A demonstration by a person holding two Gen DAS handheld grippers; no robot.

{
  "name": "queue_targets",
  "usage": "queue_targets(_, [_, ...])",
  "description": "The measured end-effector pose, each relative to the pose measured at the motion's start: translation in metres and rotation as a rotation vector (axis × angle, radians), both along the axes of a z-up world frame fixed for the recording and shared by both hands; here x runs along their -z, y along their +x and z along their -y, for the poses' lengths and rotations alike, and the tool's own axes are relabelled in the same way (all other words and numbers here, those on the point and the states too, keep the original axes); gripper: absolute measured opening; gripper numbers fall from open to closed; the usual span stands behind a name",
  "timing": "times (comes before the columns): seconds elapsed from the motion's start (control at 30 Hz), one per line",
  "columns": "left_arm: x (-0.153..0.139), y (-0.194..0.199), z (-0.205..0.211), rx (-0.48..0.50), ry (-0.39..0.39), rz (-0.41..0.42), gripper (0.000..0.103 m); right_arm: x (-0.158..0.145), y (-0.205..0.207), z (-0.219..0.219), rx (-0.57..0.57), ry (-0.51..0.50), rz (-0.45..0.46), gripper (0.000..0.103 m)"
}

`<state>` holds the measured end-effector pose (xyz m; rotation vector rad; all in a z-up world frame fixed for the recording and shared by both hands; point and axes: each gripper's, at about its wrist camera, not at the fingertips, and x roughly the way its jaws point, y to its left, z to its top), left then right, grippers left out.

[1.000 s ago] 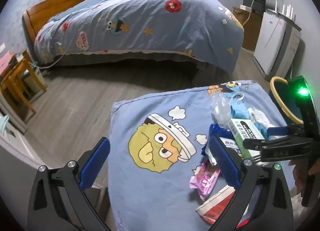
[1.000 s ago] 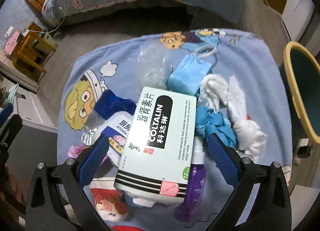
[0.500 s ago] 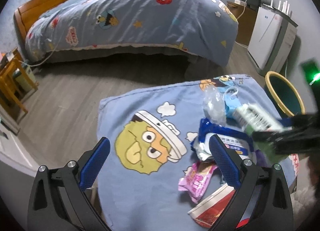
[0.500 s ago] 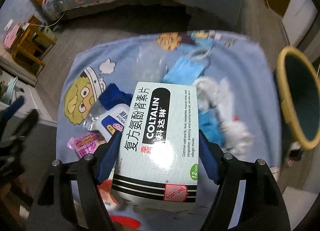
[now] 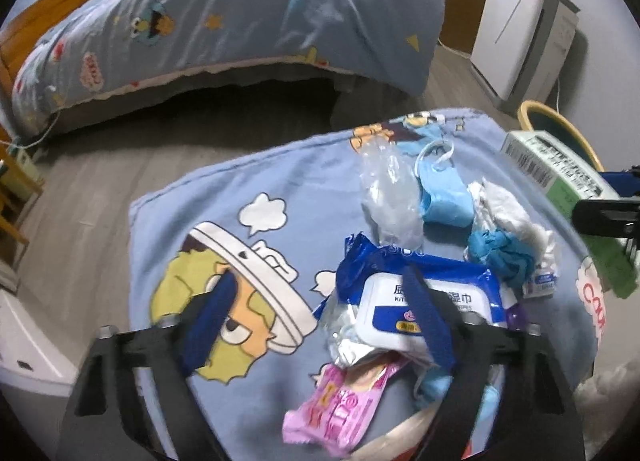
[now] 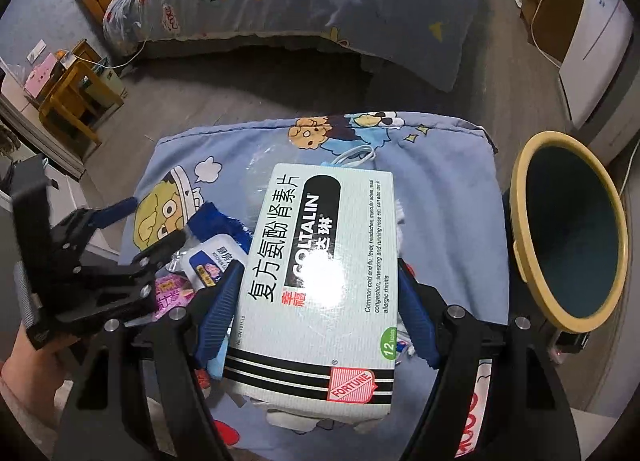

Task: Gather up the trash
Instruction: 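Grasp the blue kitchen wipes pack with the left tool while the right tool holds the box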

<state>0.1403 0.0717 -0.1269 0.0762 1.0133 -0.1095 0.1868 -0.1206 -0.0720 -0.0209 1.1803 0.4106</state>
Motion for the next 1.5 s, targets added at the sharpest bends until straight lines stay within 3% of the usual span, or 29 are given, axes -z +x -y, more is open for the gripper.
queue_targets(0.23, [0.033,0.017,0.001,0.011,-0.005,-0.082,0.057,-0.001,0.003,0.004,-0.016,0.008,0.002,0.073])
queue_targets(0.33, [0.038,0.02,0.003,0.034,-0.026,-0.104,0.04,-0.001,0.006,0.007,-0.018,0.011,0.001,0.073])
queue_targets(0.37, [0.038,0.02,0.006,0.052,-0.02,-0.108,0.029,-0.001,0.006,0.007,-0.017,0.012,0.002,0.073])
queue_targets(0.5, [0.029,0.014,0.018,0.118,0.038,-0.07,0.014,-0.004,0.007,0.009,-0.024,0.015,0.003,0.073])
queue_targets(0.63, [0.01,0.006,0.02,0.136,0.031,-0.026,0.011,-0.014,0.005,0.01,-0.025,0.013,0.018,0.073])
queue_targets(0.93, [-0.061,-0.028,0.023,0.137,0.014,0.124,0.009,-0.043,-0.007,0.022,0.001,0.01,0.088,0.073])
queue_targets(1.13, [-0.098,-0.038,0.024,0.108,-0.032,0.212,0.009,-0.058,-0.012,0.043,0.041,0.008,0.132,0.073])
queue_targets(1.3, [-0.112,-0.038,0.037,0.099,-0.078,0.243,0.008,-0.063,-0.013,0.07,0.085,0.001,0.163,0.073])
queue_targets(1.5, [-0.114,-0.034,0.074,0.156,-0.048,0.253,0.008,-0.058,-0.008,0.112,0.149,-0.012,0.168,0.073])
